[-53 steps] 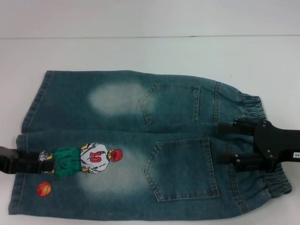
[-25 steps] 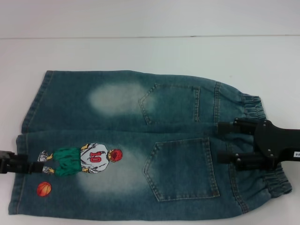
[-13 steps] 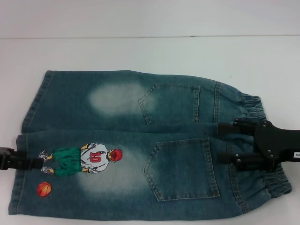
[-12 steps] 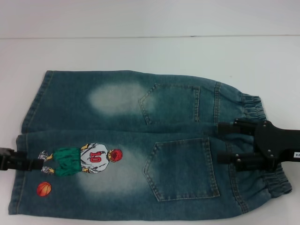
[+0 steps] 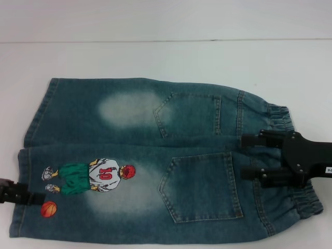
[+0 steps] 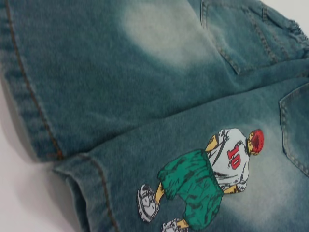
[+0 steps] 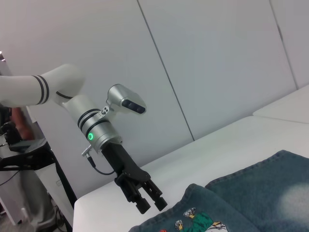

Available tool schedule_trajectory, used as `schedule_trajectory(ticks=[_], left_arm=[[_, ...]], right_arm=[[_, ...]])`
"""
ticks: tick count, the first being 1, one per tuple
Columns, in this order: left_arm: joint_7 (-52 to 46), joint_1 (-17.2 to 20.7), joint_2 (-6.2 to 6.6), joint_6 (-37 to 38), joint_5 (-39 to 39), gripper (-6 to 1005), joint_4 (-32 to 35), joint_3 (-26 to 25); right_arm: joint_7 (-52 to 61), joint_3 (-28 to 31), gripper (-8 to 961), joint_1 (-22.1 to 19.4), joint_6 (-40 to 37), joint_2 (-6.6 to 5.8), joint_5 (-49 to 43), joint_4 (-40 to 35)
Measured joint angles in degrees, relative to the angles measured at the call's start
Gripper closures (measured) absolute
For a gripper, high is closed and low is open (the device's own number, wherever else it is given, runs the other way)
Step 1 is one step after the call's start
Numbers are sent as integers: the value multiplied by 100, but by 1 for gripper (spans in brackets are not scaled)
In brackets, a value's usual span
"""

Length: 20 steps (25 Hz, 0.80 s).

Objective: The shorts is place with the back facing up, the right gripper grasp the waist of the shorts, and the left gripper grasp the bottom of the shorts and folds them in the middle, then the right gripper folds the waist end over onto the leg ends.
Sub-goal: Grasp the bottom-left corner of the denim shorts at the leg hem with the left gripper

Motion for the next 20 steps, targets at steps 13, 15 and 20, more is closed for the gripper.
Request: schedule_trajectory(ticks=[13,15,20], left_arm=[[-75,-11,24,-182,189,158,17,-10],[-75,-14,26,-198,202,158,14,-13],[-84,-17,31,-293,262,158,10,-20]], right_arm=[[0,0,9,-12,-2,0,1,16],[0,0,9,-20,-2,0,3,17],[0,0,9,-26,-1,0,9,18]])
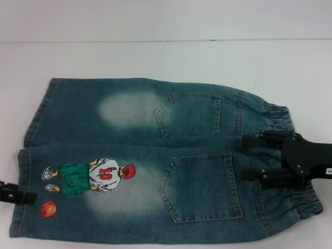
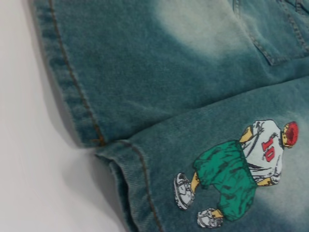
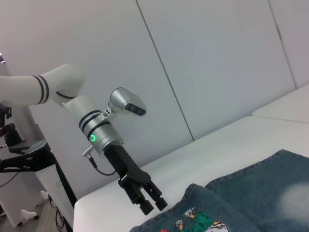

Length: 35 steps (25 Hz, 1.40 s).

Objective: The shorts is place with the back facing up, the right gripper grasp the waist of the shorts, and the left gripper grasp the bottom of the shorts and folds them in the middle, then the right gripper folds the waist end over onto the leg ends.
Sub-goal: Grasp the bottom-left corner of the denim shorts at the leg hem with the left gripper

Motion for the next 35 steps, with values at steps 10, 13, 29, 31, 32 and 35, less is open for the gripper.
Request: schedule_trajectory(ticks=[10,13,29,31,32,35], left_arm=[[-52,39,-29,-221,115,157,-22,24],[-52,47,-33,-210,118,157,-24,25],[-50,60,-37,-170,261,157,-76,19],[-50,62,-40,-158,293,157,-79,18],[-50,62,-45,-152,314,157,-79,17],[-49,64,-53,-129,346,156,-81,16]], right_arm=[[0,0,10,-9,-59,0,1,-8],[0,13,10,-9,-79,0,1,-16],[0,62,10,-27,-149,0,1,-44],[0,62,10,-26,-150,0,0,-44],[0,62,10,-26,-150,0,1,-44],[0,62,10,-27,-150,0,1,-44]])
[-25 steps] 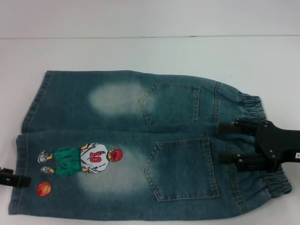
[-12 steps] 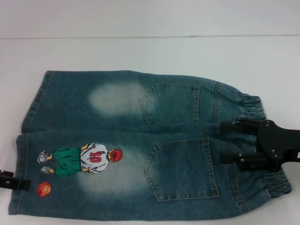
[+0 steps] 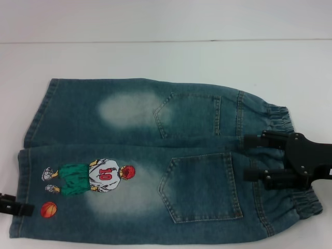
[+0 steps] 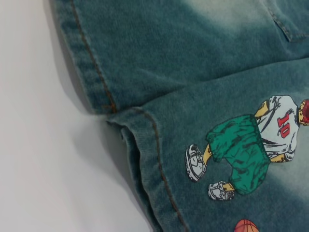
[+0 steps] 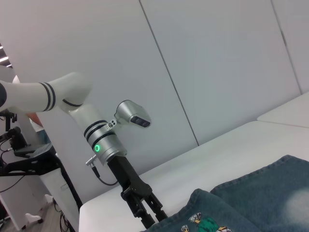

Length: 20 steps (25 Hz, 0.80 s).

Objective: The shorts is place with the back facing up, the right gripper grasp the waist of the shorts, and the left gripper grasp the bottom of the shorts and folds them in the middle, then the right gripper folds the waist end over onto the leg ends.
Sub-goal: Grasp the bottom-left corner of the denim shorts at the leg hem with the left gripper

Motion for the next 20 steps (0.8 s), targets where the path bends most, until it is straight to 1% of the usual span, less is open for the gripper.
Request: schedule_trajectory(ticks=[20], left_arm=[[45,21,-36,64,28,159,-77,53]], right_arm=[[-2,9,10,0,1,0,0,0]])
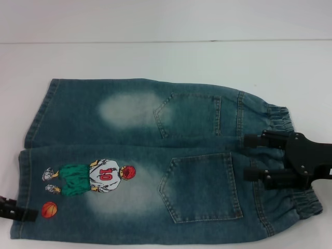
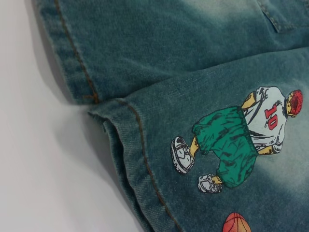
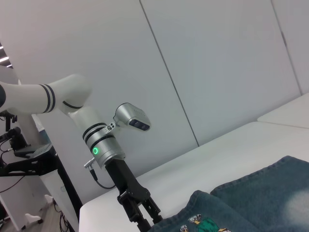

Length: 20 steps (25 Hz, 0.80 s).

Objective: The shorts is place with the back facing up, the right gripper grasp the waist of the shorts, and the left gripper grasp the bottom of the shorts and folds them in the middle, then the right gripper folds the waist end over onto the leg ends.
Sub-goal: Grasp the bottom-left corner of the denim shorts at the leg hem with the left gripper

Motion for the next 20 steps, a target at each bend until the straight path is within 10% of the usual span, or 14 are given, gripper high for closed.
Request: schedule_trajectory(ticks=[20], left_arm=[[4,-31,-1,359,173,158,10,34]], right_arm=[[-1,0,10,32,10,0,0,0]])
